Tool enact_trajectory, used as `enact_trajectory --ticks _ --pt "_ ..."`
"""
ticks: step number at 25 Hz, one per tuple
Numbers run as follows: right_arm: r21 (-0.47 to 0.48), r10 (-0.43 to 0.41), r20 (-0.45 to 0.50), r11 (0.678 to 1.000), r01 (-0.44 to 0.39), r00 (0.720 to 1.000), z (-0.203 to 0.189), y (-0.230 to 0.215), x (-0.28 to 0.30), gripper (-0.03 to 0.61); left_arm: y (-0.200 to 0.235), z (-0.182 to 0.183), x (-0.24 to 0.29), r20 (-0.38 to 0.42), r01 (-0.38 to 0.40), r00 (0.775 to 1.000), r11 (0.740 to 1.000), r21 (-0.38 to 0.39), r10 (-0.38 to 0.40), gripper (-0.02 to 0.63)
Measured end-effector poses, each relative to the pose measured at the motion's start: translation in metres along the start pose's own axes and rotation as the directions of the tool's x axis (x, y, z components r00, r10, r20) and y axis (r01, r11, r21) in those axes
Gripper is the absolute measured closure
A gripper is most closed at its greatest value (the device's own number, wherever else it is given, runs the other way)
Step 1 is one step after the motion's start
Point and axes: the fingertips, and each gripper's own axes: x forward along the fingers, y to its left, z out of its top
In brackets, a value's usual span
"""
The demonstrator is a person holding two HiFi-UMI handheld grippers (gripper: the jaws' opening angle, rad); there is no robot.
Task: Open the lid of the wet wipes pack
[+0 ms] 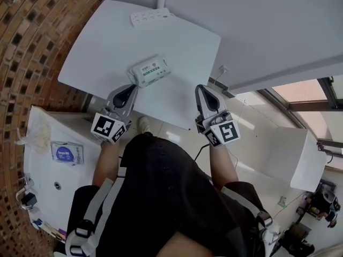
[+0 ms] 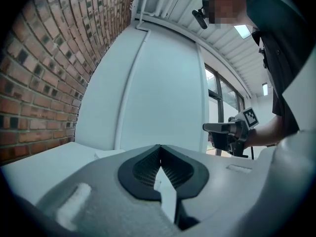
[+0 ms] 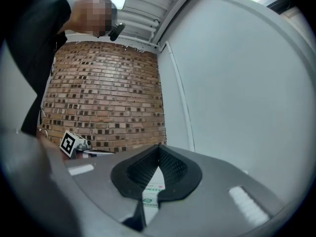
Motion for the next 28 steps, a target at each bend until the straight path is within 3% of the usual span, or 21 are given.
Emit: enact_trajectory --ticks 3,8,9,12,19,26,28 --pt "0.019 0.001 -0.036 1.0 -0.001 0.999 -0.007 0.0 0.024 0.572 0.014 -0.011 0.011 -0.026 0.015 1.0 1.0 -0.001 -0.015 0.609" --pt "-0.009 0.042 -0.088 0.999 -0.043 0.995 -0.028 -0.005 0.055 0.572 0.037 -0.04 0.025 -0.104 0.028 0.994 0.999 -0.033 -0.031 0.53" --pt "-0.007 0.045 -0.099 0.999 -0.045 0.994 -0.031 -0.006 0.062 0.572 0.042 -0.047 0.028 -0.124 0.023 0.992 0.999 -0.038 -0.027 0.501" --pt "-0.012 0.055 -0.122 0.998 -0.057 0.991 -0.039 -0.007 0.08 0.572 0.054 -0.072 0.038 -0.216 0.028 0.976 0.998 -0.049 -0.038 0.329" --pt "0.038 0.084 -0.145 0.996 -0.079 0.986 -0.051 0.0 0.096 0.572 0.063 -0.119 0.051 -0.362 0.039 0.931 0.999 -0.024 -0.045 0.284" --pt "0.067 0.122 -0.209 0.992 -0.11 0.97 -0.07 -0.013 0.101 0.572 0.069 -0.154 0.063 -0.468 0.069 0.884 0.993 0.095 -0.017 0.284" --pt "0.059 0.141 -0.236 0.99 -0.13 0.962 -0.079 -0.017 0.104 0.572 0.072 -0.162 0.065 -0.475 0.057 0.88 0.993 0.103 -0.001 0.284"
